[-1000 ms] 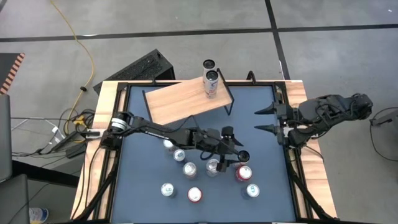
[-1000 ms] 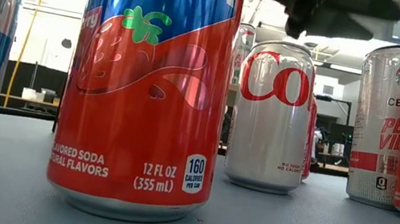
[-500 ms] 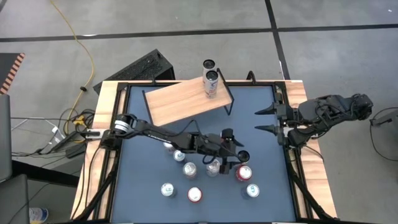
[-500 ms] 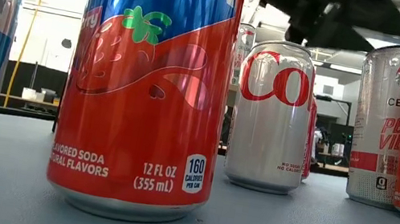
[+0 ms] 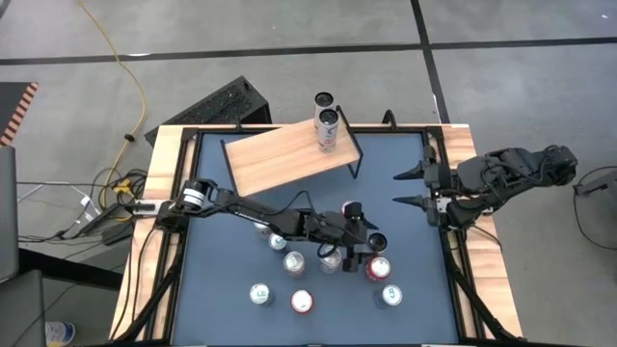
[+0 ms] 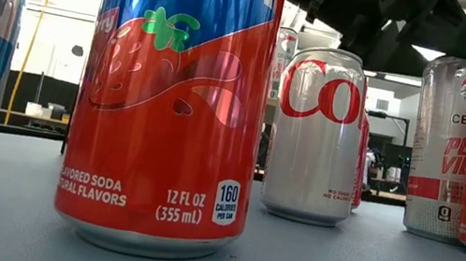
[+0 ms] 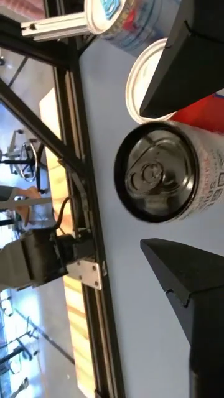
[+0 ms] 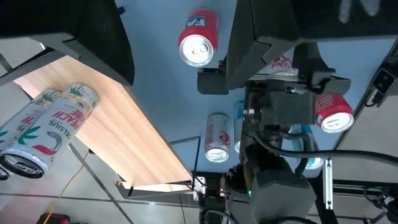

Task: Place canned beverage on shelf
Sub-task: Put the white pink soda can on the shelf aligned with the other white pink soda cans

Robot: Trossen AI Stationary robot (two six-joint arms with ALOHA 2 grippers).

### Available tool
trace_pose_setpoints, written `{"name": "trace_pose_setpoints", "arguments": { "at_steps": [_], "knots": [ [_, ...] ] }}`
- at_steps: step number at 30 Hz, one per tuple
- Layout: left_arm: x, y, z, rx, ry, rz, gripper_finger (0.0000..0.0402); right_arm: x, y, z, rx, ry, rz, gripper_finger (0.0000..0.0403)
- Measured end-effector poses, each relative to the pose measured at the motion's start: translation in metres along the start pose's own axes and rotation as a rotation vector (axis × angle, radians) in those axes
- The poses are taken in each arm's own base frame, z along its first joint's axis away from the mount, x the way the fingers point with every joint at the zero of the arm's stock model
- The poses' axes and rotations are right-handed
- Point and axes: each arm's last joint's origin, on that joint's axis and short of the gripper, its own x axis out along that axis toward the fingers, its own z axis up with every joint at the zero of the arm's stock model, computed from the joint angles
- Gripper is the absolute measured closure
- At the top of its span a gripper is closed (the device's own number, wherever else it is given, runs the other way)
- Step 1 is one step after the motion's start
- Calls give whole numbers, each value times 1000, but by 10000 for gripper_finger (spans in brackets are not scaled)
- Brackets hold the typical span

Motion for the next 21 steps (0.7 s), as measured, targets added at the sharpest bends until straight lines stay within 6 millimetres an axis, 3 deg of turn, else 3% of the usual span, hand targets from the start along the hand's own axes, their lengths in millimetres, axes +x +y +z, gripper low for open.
{"name": "trace_pose_setpoints", "arguments": {
  "at_steps": [4,10,15,21],
  "knots": [
    [1,2,-1,-19,2,-27,76,1,1,0,-2,4,0,163],
    [12,1,-20,-46,17,-47,76,2,1,0,3,5,-1,163],
    [12,4,-18,-56,7,-46,79,2,1,0,5,6,2,163],
    [12,4,-19,-81,9,-61,128,2,1,-1,3,13,0,163]
  ]
}}
